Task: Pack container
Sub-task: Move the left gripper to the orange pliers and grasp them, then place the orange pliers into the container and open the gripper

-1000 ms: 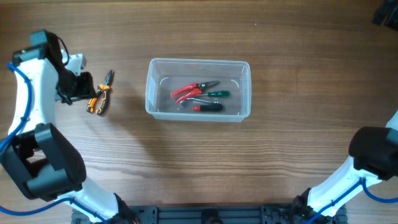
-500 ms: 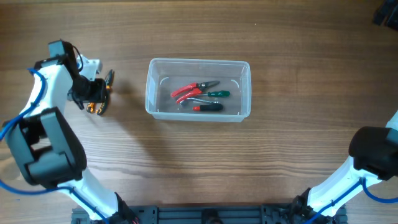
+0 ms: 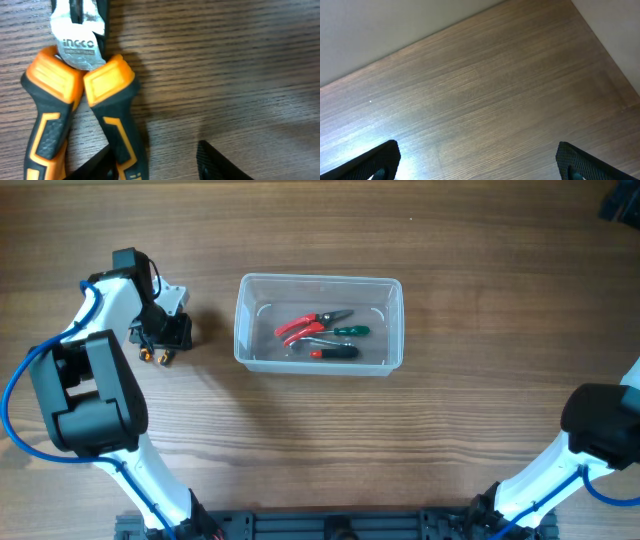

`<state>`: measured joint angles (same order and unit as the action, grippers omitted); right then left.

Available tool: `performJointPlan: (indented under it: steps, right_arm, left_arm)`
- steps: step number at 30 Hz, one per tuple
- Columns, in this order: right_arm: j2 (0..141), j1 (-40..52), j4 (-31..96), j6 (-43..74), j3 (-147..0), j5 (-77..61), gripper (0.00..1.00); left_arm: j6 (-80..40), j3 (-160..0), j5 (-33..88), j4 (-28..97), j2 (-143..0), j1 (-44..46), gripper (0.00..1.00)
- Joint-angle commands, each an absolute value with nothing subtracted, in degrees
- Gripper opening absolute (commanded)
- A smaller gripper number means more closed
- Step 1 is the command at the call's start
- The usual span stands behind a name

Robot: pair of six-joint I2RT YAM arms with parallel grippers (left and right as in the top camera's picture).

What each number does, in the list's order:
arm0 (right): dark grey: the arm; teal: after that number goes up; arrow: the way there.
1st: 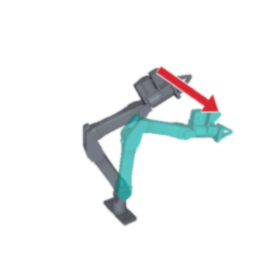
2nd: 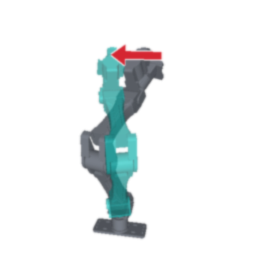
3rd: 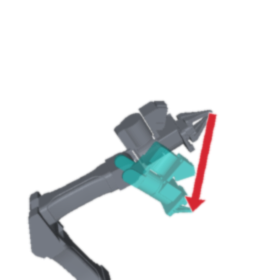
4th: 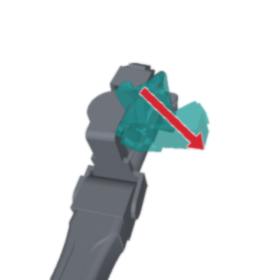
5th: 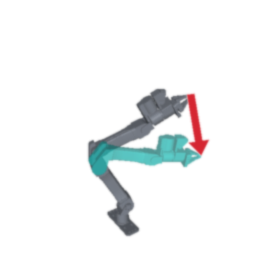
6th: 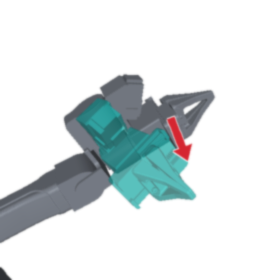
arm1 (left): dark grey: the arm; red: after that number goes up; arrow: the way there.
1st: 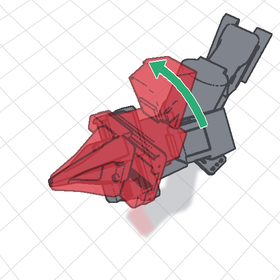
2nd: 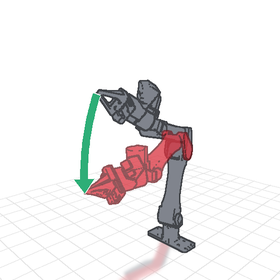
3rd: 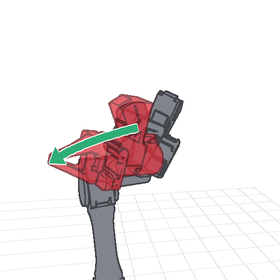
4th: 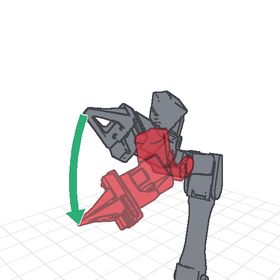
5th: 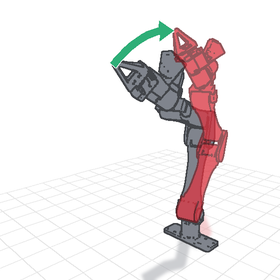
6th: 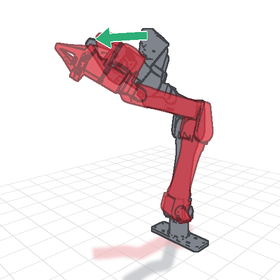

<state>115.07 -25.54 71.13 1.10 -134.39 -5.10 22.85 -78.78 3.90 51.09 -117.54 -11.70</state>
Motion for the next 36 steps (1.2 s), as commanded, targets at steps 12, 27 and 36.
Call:
performJointPlan:
  steps: [12,27,36]
  right_arm:
    - [114.9,-25.2,70.9,1.6,-134.4,-5.2,1.0]
    - [114.9,-25.2,70.9,1.6,-134.4,-5.2,1.0]
    - [114.9,-25.2,70.9,1.6,-134.4,-5.2,1.0]
  left_arm:
    - [23.8,-82.6,-7.2,50.9,-120.9,-11.8,0.04]
    - [25.4,-98.0,-10.2,52.2,-96.7,-3.5,0.04]
    - [37.4,-97.8,-5.0,57.7,-94.7,27.2,0.04]
